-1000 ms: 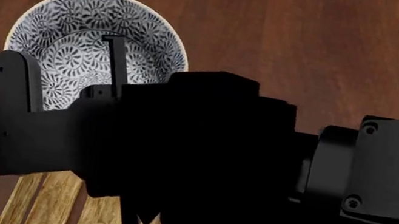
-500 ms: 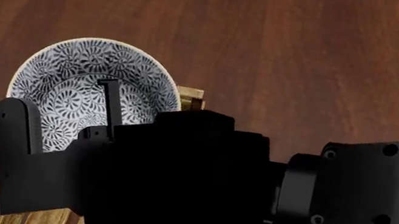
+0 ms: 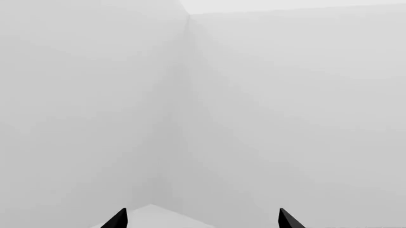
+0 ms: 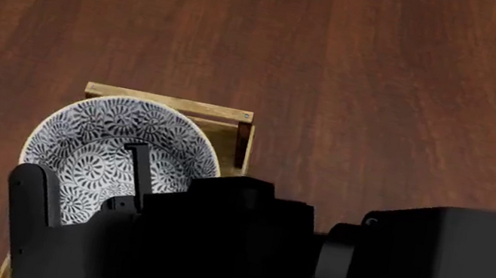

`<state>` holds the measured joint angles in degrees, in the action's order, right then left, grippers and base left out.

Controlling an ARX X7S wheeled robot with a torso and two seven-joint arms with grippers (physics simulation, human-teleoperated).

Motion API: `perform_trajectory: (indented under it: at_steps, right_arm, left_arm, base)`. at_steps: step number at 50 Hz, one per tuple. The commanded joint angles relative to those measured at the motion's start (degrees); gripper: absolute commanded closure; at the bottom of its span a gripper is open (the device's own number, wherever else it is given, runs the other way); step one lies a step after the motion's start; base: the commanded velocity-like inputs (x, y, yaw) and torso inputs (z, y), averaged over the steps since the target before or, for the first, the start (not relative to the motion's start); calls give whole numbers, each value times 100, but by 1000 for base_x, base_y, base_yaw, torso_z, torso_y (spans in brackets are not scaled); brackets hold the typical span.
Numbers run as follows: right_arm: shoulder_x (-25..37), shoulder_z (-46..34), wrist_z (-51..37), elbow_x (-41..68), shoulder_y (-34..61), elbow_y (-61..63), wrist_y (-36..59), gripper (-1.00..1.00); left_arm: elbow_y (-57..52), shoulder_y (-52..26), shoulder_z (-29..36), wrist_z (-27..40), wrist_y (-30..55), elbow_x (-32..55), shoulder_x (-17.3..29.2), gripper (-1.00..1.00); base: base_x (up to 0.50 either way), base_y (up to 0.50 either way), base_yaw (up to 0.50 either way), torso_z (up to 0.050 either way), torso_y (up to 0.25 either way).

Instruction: Stack the left bowl on the right bowl and place them in the tray.

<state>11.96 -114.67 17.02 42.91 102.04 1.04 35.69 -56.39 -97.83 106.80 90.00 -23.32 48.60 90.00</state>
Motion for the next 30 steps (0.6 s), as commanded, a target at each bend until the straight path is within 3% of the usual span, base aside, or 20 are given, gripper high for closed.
perform_trajectory:
  at_steps: [1,30]
  right_arm:
    - [-4,-25,-28,-311,-238,-195,-102,100]
    - [100,-156,-12,-418,-853,-479,-313,100]
  left_arm:
    - [-32,21,-46,0,67,31,0,-100]
    - [-105,36,-199,0,260,176,0,-100]
  base:
    - [0,0,0,0,0]
    - [0,0,0,0,1]
